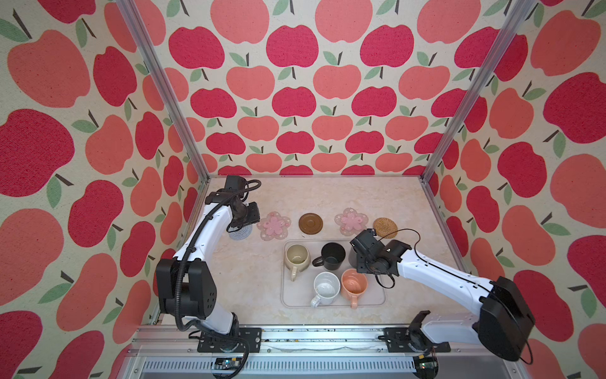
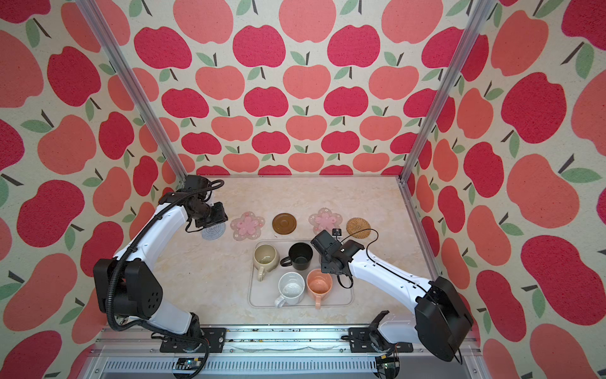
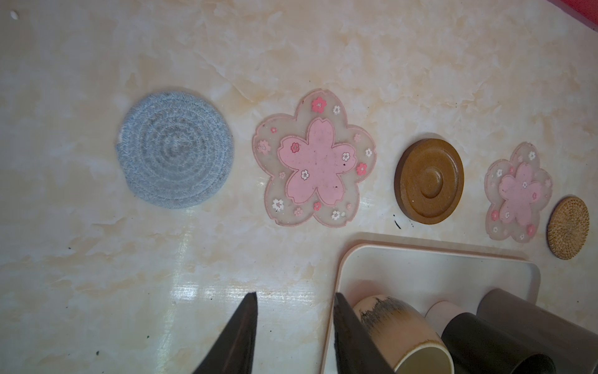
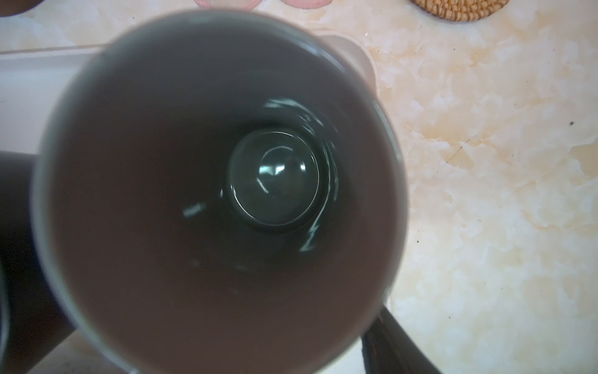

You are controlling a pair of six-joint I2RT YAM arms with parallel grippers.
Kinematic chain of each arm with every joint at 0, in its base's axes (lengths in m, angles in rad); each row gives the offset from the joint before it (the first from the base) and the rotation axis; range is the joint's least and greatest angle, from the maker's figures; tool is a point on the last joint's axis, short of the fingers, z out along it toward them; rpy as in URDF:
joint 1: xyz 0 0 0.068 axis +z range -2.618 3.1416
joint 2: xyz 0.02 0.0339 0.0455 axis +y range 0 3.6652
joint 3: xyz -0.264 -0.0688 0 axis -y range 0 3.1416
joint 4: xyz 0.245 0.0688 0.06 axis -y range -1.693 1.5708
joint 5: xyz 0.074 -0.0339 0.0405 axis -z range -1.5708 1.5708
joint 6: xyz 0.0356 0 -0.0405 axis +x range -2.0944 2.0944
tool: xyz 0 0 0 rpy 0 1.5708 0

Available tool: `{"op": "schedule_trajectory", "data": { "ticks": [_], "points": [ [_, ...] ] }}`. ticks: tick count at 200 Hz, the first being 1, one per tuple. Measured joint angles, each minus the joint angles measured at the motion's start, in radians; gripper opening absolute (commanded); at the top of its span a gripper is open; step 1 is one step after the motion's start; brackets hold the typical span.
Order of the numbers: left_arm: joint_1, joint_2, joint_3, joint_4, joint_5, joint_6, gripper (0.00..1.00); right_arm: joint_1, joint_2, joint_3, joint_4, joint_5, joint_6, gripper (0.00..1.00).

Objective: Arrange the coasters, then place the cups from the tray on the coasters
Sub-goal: 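Lower the right gripper onto the grey mug and close on its rim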

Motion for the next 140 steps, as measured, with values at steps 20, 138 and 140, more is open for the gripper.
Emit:
{"op": "schedule_trajectory", "data": {
  "ticks": [20, 138, 140],
  "points": [
    [-0.005, 0.002, 0.000, 0.000, 0.000, -0.003, 0.41, -0.003, -0.014, -0.012, 0.000, -0.001, -0.001, 0.48],
    [-0.011, 0.002, 0.001, 0.000, -0.003, -0.007, 0.41, -0.003, -0.021, -0.032, 0.045, -0.045, -0.019, 0.23],
    [-0.011, 0.002, 0.001, 0.000, -0.003, -0.007, 0.41, -0.003, -0.021, -0.032, 0.045, -0.046, -0.021, 0.22]
  ]
}}
